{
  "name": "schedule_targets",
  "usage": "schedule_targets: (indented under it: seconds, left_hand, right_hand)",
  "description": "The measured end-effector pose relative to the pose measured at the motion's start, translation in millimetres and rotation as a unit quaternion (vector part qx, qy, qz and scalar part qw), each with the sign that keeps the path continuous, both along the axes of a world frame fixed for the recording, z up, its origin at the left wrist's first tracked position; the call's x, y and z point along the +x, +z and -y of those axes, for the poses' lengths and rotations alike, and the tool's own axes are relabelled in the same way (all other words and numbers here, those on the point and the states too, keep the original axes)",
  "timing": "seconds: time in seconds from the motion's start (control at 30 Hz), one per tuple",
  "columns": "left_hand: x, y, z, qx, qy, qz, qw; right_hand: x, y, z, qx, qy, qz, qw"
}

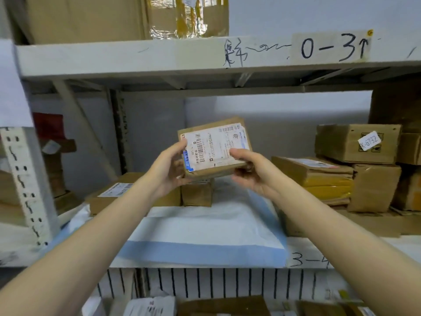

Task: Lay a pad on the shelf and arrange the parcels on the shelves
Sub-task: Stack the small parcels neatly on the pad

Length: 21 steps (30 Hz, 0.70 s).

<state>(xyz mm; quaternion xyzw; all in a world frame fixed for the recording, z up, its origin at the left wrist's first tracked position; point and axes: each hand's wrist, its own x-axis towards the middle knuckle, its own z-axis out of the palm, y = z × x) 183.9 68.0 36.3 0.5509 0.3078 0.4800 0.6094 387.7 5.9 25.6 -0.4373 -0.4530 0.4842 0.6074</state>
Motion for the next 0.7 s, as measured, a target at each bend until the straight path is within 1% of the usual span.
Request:
schedule_targets:
  seconds: [0.07, 0.1, 0.13, 0.23, 0.4, 0.5, 0.57, 0.63, 0.7]
  left_hand:
    - [-13, -2, -5, 0.001, 0.009, -0.015, 1.0]
    - [-18, -2, -6, 0.003, 0.023, -0.022, 1.0]
    - [-23, -1, -7, -0.002, 0.038, -0.027, 0.999]
    - [-35, 0, -15, -0.042, 0.071, -0.042, 0.996]
    - [-53, -7, -31, -0.121, 0.081, -0.076, 0.986]
    - [-60, -12, -38, -0.136, 0.105, -0.072, 0.983]
    - [-61, -15, -40, -0.099, 0.162, -0.102, 0.977]
    - [-64, -19, -49, -0.008, 0.239, -0.185, 0.953]
    - [-66, -21, -57, 0.06, 0.258, -0.23, 0.936]
  right_hand:
    - [-4, -5, -6, -0.046, 0.021, 0.073, 0.996]
    - [-6, -6, -9, -0.058, 0.025, 0.089, 0.994]
    - [-7, -6, -12, -0.062, 0.026, 0.089, 0.994]
    - [-14, -3, -21, -0.043, 0.033, 0.049, 0.997]
    - [-40, -17, -38, -0.087, 0.027, 0.088, 0.992]
    - [-56, -29, -46, -0.094, 0.032, 0.097, 0.99]
    - [-62, -33, -48, -0.094, 0.027, 0.088, 0.991]
    - [-64, -38, -51, -0.101, 0.027, 0.092, 0.99]
    - [-62, -40, -52, -0.11, 0.022, 0.096, 0.989]
